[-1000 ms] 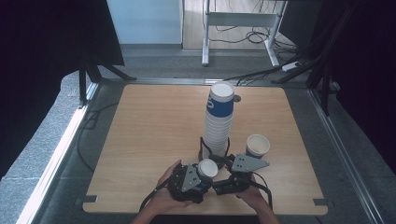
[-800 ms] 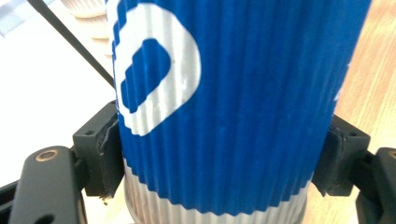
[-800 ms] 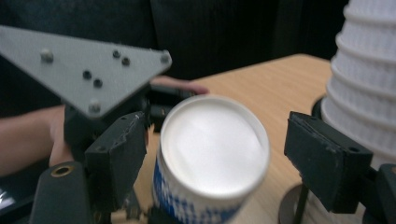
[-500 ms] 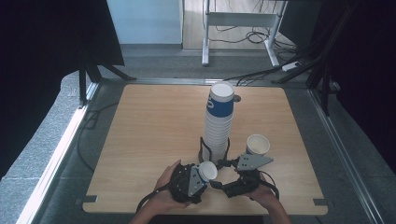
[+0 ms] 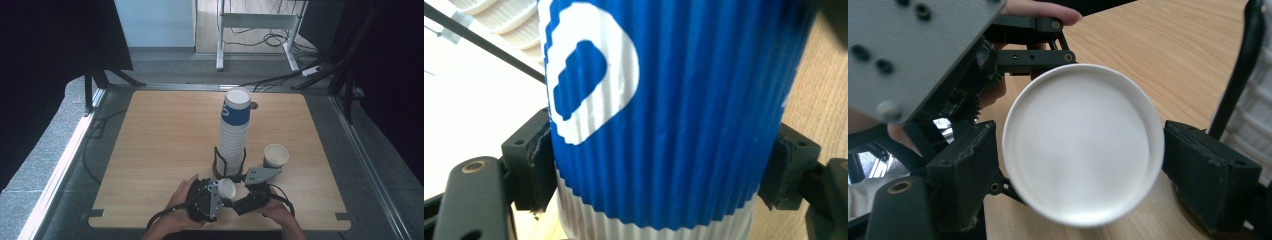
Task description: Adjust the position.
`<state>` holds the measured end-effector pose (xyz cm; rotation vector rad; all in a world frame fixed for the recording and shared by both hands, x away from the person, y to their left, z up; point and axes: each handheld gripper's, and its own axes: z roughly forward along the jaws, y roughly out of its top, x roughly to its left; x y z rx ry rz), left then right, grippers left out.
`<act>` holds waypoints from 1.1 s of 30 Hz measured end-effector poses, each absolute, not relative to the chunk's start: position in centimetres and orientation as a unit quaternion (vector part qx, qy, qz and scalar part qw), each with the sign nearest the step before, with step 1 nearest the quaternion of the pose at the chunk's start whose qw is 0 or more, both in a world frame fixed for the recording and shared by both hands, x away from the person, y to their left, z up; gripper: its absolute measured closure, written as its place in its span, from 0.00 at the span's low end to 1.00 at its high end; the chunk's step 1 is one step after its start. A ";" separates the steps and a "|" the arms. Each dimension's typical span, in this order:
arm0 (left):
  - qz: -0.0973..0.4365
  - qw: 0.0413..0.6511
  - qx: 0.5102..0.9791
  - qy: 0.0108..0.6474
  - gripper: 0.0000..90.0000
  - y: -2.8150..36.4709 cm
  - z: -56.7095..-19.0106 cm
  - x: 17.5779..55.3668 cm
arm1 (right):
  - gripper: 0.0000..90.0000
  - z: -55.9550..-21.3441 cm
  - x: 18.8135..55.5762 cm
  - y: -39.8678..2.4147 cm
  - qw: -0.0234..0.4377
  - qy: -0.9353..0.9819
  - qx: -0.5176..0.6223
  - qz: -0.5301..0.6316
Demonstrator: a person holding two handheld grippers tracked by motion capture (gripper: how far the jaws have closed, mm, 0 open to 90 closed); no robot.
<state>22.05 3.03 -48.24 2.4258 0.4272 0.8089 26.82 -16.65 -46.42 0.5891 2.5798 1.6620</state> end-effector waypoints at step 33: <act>0.251 0.379 0.878 0.151 0.17 4.2 -47.1 22.0 | 0.29 -47.6 27.6 -17.6 -0.072 0.792 0.179 0.579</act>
